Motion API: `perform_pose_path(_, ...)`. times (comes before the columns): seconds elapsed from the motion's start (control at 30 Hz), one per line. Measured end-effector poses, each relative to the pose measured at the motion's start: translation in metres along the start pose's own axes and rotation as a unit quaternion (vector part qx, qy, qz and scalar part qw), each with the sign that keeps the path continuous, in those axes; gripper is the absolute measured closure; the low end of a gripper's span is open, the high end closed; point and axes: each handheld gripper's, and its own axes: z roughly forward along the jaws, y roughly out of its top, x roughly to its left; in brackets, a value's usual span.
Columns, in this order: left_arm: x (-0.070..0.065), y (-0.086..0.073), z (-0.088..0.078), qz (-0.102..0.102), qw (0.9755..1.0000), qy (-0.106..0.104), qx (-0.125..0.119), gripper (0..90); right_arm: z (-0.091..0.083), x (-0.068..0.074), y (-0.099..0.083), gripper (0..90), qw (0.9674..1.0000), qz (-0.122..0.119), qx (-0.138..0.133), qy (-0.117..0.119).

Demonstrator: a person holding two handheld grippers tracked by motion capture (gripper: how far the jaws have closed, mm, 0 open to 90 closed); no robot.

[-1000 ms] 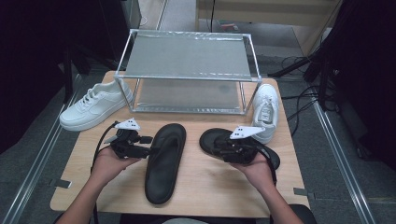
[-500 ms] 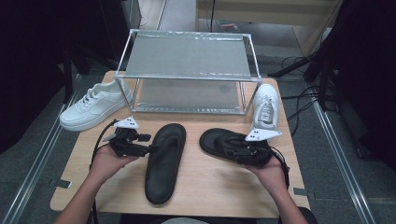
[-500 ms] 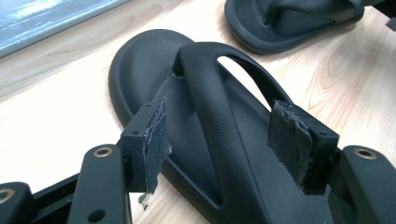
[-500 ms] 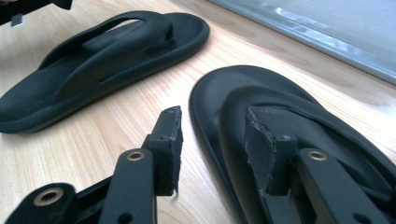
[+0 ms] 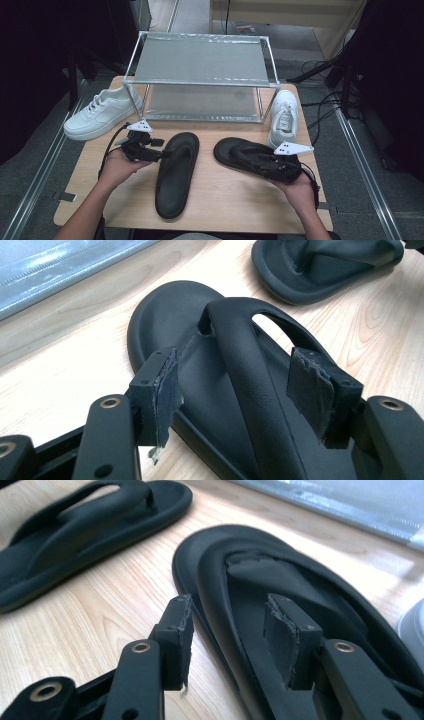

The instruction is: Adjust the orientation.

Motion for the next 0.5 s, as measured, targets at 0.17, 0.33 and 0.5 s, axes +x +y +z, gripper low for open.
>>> perform_pose_path(0.17, 0.001, 0.001, 0.003, 0.004, 1.0000, 0.000, 0.000, 37.7, 0.009, -0.003, -0.005, 56.8, 0.9998, 0.002, 0.019, 0.007)
perform_pose_path(0.33, 0.002, 0.000, 0.002, 0.006, 1.0000, 0.001, 0.000, 37.6, 0.022, -0.007, -0.005, 60.2, 0.9991, 0.001, 0.039, 0.018)
perform_pose_path(0.5, 0.003, 0.000, 0.002, 0.004, 1.0000, 0.001, -0.003, 37.6, 0.031, -0.008, -0.002, 65.5, 0.9983, -0.005, 0.048, 0.032)
